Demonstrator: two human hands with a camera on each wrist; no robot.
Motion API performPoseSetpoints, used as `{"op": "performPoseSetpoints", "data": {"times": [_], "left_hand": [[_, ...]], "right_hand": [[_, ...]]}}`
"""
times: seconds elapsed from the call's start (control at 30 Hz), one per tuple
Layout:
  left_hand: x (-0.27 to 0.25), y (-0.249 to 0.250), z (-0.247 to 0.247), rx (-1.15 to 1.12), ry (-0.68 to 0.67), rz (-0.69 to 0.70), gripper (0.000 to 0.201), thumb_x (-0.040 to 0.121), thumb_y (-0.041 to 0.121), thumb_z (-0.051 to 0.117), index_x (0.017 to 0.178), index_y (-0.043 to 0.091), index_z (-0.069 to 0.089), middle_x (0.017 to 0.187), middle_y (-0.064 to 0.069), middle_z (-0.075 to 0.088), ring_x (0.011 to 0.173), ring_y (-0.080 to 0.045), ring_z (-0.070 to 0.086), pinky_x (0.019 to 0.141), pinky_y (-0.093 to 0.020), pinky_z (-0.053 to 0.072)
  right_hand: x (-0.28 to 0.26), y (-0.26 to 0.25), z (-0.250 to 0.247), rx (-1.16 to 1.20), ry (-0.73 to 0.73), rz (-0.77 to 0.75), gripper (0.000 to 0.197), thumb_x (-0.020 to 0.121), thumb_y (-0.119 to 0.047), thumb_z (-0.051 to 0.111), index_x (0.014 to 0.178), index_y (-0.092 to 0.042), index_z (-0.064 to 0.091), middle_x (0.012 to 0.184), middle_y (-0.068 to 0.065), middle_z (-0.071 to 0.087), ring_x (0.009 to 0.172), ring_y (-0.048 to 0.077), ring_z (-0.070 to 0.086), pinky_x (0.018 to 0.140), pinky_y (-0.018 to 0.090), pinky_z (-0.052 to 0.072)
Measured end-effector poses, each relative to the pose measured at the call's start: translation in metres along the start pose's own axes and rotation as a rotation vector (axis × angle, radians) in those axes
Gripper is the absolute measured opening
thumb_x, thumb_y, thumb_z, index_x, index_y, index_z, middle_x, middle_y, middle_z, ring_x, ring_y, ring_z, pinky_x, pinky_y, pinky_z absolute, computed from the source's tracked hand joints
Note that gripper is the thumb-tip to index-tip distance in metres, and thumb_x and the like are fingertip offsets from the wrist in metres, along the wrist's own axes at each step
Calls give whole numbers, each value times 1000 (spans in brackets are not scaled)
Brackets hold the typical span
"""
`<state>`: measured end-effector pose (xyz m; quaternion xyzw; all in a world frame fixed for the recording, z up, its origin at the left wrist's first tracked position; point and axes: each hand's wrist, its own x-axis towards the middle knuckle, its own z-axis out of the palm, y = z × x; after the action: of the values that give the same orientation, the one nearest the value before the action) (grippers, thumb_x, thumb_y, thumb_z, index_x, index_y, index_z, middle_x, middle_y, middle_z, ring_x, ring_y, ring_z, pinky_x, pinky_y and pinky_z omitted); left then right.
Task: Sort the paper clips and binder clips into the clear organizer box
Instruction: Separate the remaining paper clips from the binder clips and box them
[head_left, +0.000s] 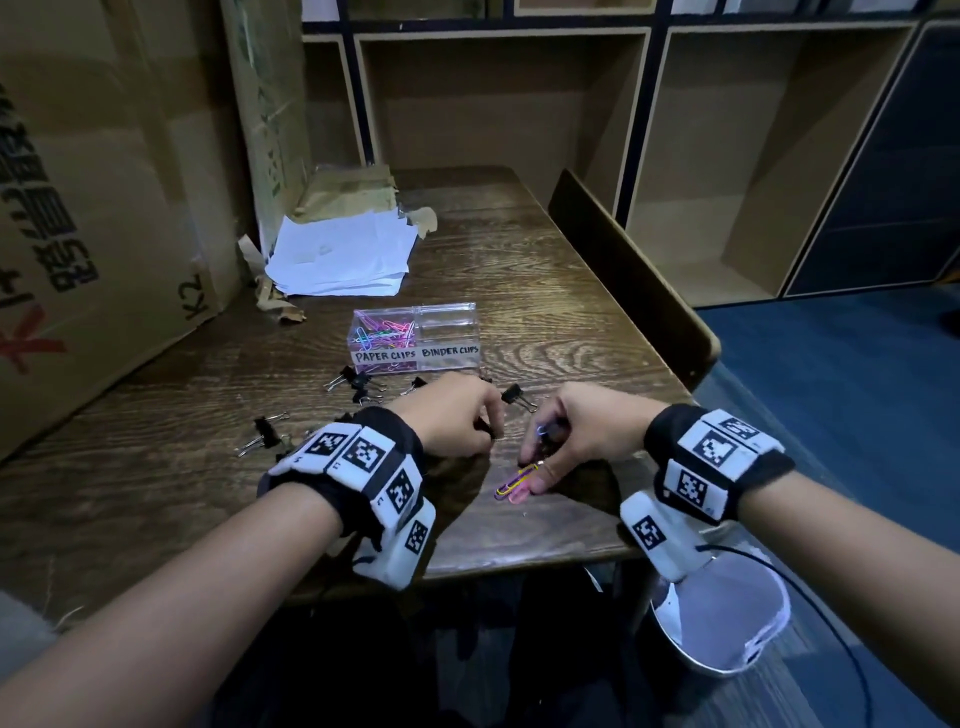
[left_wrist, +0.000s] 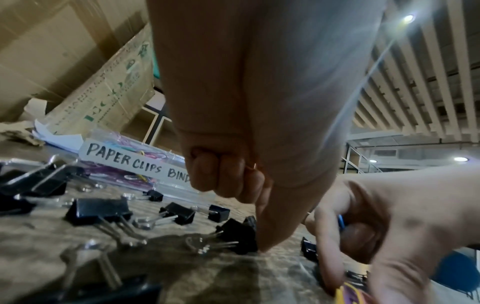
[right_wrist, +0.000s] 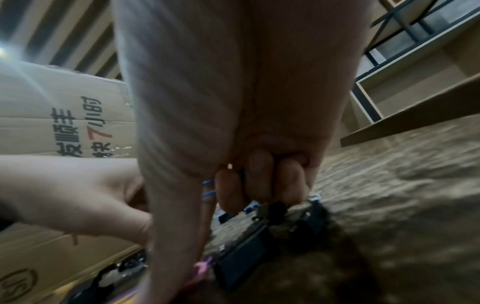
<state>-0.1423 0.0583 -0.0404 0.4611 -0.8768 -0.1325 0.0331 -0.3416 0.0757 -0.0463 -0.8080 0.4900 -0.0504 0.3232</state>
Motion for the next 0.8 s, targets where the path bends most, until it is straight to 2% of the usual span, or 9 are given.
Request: {"op": "performPoseSetpoints", "data": {"times": [0.07,0.17,0.23,0.37,0.47,0.5,0.63,0.73,0.8], "left_hand": [[-2,2,-2,-7,-10,12,12,82,33,72,90,25,71,71,15,54,76,-11,59,59,-23,36],[-5,8,-1,9,-78,45,29,77,49,76,90,23,74,67,15,52,65,-1,50,56,-24,35],[-3,8,3,15,-104,38,29,79,49,74,93,23,73,68,14,52,66,-3,50,58,-25,36],[-1,3,3,-13,-152,20,22,92,39,62,94,17,68,70,8,56,72,-16,54,59,-26,35],[-2,0,-2,-20,-171,21,31,98,41,51,94,12,62,71,10,54,68,-12,51,56,-21,35],[-3,-1,-7,-23,-150,22,32,99,43,49,92,15,61,71,12,52,65,-8,49,55,-18,34],[-2,-15,-33,-17,-3,-22,28,99,45,47,90,21,58,74,9,53,67,-9,50,54,-25,33],[2,-37,-54,-3,135,-104,26,99,39,50,96,16,60,77,7,55,69,-9,50,55,-25,32],[5,-58,-64,11,217,-184,25,98,37,53,99,14,61,81,2,57,72,-13,50,56,-28,32]], "right_hand": [[3,-4,0,-57,29,-8,28,64,-40,87,85,-24,77,46,-11,45,46,1,42,49,21,31],[8,-8,0,-143,11,14,21,72,-41,81,76,-24,70,49,-10,46,44,1,42,48,20,31],[10,-9,-1,-186,1,27,23,79,-43,76,74,-24,63,55,-10,47,47,2,43,48,19,32],[14,-7,-3,-134,22,39,30,84,-45,69,91,-15,66,65,-8,54,58,8,49,54,21,37],[18,-6,-6,-128,57,30,32,86,-46,66,94,-15,67,77,3,65,68,14,55,63,29,42],[20,-8,-8,-125,77,18,31,87,-46,65,93,-16,67,78,3,65,69,14,55,65,29,43],[35,-24,-23,-32,233,-52,18,90,-37,64,87,-18,66,73,-6,62,63,7,54,61,22,42],[60,-43,-39,-22,358,-106,15,91,-35,64,80,-25,61,65,-12,55,58,2,48,54,14,35],[85,-55,-47,-43,402,-106,12,90,-35,64,84,-25,62,66,-11,53,58,3,48,52,15,35]]}}
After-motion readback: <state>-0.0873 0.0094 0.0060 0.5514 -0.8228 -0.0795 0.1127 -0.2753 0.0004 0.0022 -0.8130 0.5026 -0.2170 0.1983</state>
